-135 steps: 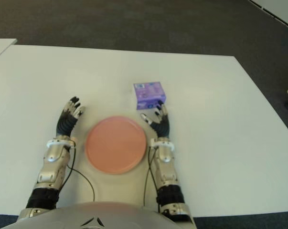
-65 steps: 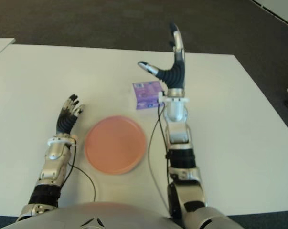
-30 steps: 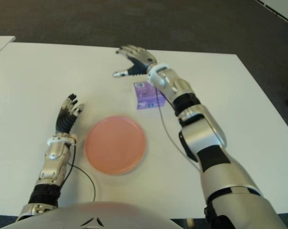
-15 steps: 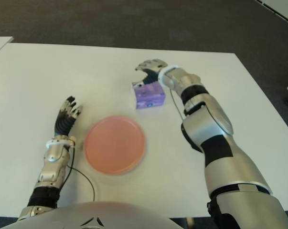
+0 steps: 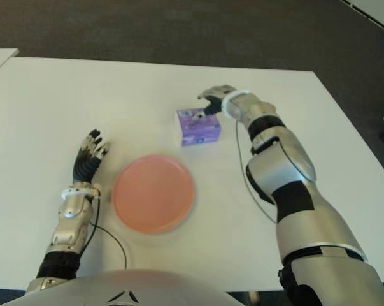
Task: Put the tissue paper into the plate.
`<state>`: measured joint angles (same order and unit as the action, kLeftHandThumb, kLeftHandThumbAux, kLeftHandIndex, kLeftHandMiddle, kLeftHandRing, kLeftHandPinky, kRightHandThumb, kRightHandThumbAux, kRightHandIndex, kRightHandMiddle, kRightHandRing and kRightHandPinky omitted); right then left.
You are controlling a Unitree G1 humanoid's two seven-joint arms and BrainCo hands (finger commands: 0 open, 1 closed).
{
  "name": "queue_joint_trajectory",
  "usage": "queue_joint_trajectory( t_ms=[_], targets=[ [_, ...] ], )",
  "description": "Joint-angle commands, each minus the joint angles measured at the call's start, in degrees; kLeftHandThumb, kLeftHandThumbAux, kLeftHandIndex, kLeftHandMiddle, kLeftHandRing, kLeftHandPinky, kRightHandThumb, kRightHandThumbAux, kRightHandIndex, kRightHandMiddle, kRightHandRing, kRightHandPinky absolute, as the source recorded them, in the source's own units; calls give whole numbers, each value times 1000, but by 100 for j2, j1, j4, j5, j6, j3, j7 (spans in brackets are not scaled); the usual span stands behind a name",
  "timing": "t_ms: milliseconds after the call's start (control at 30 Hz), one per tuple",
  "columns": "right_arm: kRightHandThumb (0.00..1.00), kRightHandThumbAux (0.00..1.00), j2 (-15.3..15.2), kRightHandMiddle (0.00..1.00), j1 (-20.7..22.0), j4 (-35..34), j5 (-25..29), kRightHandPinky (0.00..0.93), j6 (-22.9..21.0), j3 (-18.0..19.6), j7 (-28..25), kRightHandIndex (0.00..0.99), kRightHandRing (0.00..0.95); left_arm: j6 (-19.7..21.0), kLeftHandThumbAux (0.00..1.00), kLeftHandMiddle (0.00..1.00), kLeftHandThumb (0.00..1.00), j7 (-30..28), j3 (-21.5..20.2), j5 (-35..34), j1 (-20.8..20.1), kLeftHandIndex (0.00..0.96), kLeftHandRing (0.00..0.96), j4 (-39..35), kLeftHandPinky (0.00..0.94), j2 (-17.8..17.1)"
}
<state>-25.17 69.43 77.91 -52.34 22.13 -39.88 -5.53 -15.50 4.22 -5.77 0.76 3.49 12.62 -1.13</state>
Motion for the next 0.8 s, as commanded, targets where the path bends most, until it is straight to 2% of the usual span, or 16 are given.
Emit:
queue_joint_trajectory(
  t_ms=[33,400,800],
  targets=[
    [510,167,-141,0,-89,33,170,0,-199,105,-468,0,0,-66,595,0,0,76,-5,51,96,0,0,53,0,20],
    [486,166,-286,0,-76,-8,529,0,-593,444,-1211,0,0,24,600,0,0,-24,-14,-98,125,2,0,-3,0,34],
    [464,158,-341,0,-233,-97,676,18,-535,550,-1308,0,0,215,595,0,0,-209,1,-269,104,0,0,-56,0,-6]
  ],
)
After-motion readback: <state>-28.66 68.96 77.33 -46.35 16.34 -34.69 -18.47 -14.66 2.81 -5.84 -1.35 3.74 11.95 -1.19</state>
